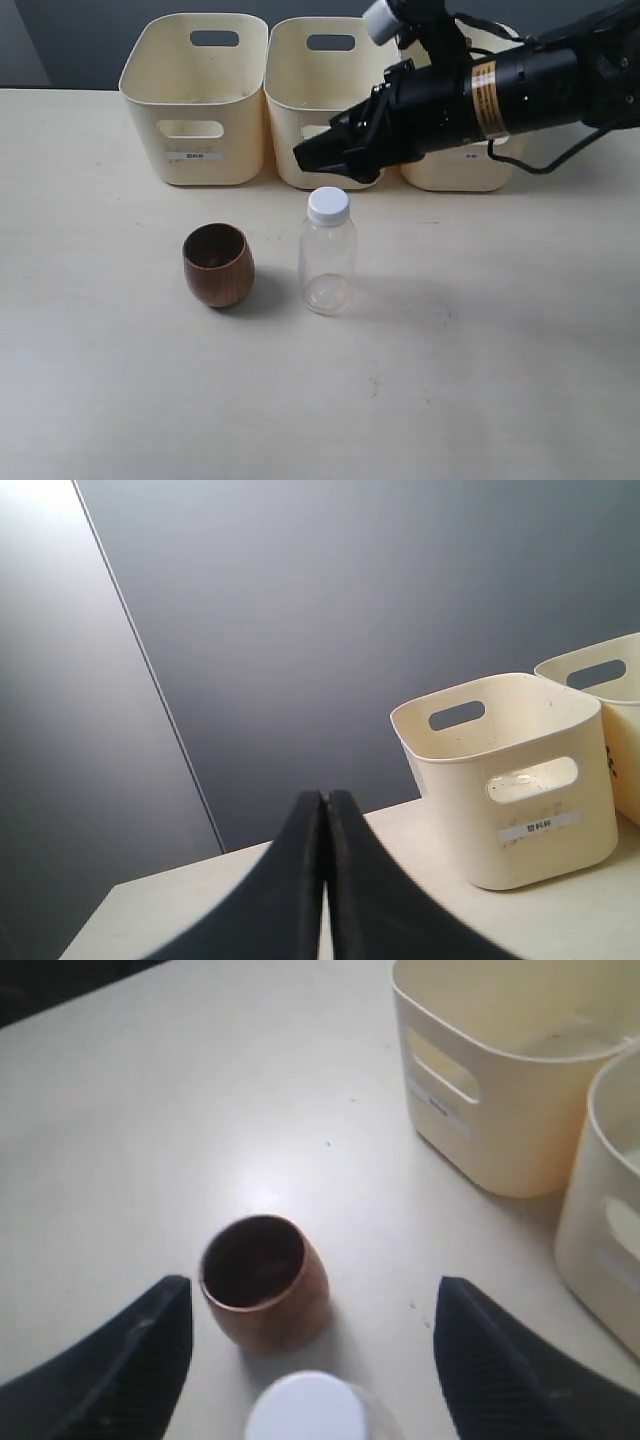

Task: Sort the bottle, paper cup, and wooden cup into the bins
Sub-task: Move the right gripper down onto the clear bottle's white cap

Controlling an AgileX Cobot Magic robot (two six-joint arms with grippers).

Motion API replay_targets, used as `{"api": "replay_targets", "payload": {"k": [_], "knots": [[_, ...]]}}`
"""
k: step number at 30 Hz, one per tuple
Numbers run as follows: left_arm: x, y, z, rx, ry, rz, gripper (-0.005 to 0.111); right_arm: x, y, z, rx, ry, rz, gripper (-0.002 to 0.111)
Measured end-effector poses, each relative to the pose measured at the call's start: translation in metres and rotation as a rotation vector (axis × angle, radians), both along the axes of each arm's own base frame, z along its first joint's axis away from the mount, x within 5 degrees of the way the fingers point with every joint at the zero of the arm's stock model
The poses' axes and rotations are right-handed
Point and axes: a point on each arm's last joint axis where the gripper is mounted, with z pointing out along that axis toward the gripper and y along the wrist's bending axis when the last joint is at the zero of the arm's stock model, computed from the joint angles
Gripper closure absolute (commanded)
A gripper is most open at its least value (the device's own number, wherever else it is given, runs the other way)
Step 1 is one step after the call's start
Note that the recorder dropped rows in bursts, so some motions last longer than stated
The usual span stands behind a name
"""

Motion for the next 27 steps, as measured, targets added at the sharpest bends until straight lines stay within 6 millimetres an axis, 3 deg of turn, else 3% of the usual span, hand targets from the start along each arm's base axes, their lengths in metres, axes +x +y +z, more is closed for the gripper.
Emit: {"api": "replay_targets", "payload": {"k": [7, 27], "knots": [[0.000, 0.000, 0.000, 0.000, 0.000, 0.000, 0.107, -0.006, -0.011, -0.028, -0.113, -0.024, -0.046, 0.043], [0.000, 0.000, 0.000, 0.000, 0.000, 0.000, 0.107, -0.009, -0.007, -0.035, -0.086, 0.020, 0.006, 0.043]]}}
